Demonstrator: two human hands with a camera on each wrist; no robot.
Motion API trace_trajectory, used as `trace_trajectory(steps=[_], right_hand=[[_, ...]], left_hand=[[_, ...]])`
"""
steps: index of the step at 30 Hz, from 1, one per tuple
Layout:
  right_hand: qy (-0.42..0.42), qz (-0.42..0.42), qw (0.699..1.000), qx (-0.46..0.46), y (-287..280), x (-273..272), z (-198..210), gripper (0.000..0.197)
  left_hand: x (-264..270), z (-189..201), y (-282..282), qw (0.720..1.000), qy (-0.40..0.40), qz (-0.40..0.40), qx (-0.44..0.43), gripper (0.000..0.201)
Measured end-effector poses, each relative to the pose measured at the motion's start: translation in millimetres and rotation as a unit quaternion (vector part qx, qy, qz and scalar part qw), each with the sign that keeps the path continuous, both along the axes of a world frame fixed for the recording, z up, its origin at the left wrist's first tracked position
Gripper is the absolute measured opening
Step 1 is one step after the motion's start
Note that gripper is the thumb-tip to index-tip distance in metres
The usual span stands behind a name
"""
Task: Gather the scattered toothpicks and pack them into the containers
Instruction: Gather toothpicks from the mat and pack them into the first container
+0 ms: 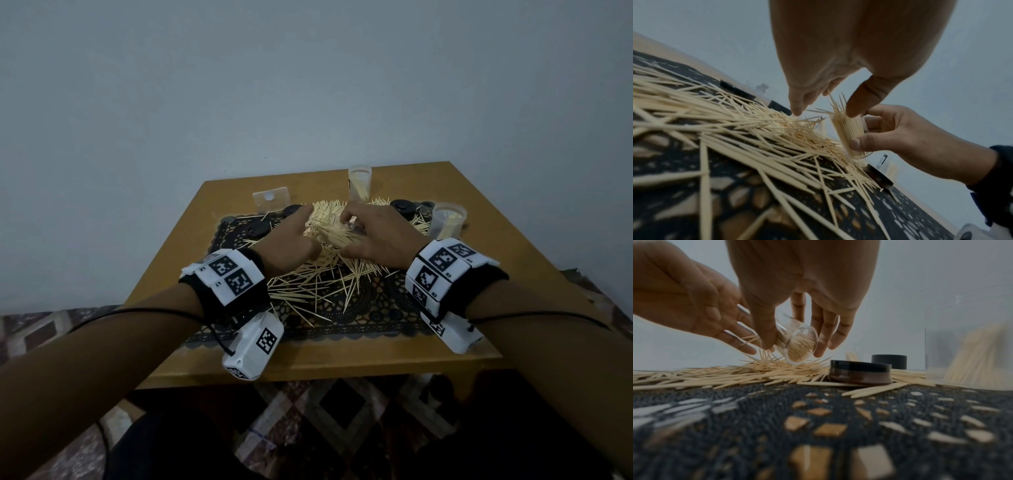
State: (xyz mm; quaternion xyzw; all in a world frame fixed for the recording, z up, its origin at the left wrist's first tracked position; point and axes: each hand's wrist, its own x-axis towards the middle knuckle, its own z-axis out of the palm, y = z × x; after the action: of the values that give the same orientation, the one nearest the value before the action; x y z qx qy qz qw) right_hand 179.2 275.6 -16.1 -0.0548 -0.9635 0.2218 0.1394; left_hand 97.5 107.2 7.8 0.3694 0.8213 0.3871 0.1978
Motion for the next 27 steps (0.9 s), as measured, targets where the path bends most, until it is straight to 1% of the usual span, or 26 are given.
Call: trace_trajectory(steps=[2,3,5,7,9,11,13,15,17,20,23,25,27], right_hand=[[-0.003,-0.006,1.0,0.002,0.7,-0.1,0.3,0.045],[-0.003,-0.009,1.0,0.003,0.8,-0.2,0.3,0.045],[0.0,-0.01,1.0,0.006,0.5,-0.2,0.2,0.045],[0.007,-0.006,1.0,0.007,-0.4,0.2,0.3,0.045],[0.004,-0.001,1.0,0.003,-2.1,-0.1,1.0,0.046],[-0.003,0.004,1.0,0.003,-2.7,0.0,1.3,0.046],[-0.008,0.011,1.0,0.021,-2.6,0.2,0.6,0.046],[-0.006,0.017,1.0,0.025,-2.7,0.7,0.3,0.047],[-0.001,0.018,1.0,0.018,-3.0,1.1,0.5,0.048],[-0.003,0.032,0.999,0.01,-4.2,1.6,0.4,0.049],[0.01,0.011,1.0,-0.003,-3.5,1.2,1.1,0.051],[0.007,-0.014,1.0,0.004,-1.6,0.7,1.0,0.051],[0.007,-0.033,0.999,0.018,0.4,0.0,-0.4,0.048]], left_hand=[[0.3,-1.6,-2.1,1.0,0.012,0.0,0.016,0.074],[-0.1,-2.5,-3.4,1.0,0.02,-0.002,0.016,0.076],[-0.3,-3.5,-5.6,0.999,0.043,-0.026,-0.012,0.085],[1.6,-4.0,-6.0,0.996,0.035,-0.062,-0.051,0.088],[1.5,-5.1,-6.6,0.995,0.03,-0.072,-0.069,0.094],[4.5,-2.4,-6.3,0.997,0.011,-0.061,-0.04,0.097],[7.9,0.2,-4.7,0.998,-0.038,-0.054,0.019,0.094],[10.9,3.5,-3.3,0.994,-0.07,-0.06,0.055,0.092],[8.3,4.4,-2.3,0.993,-0.075,-0.062,0.071,0.09],[5.1,3.9,-2.7,0.993,-0.069,-0.078,0.063,0.092],[5.0,3.9,-4.6,0.991,-0.085,-0.081,0.069,0.092],[1.8,4.6,-6.2,0.989,-0.093,-0.063,0.099,0.09],[-5.9,3.7,-8.2,0.991,-0.068,-0.034,0.114,0.082]])
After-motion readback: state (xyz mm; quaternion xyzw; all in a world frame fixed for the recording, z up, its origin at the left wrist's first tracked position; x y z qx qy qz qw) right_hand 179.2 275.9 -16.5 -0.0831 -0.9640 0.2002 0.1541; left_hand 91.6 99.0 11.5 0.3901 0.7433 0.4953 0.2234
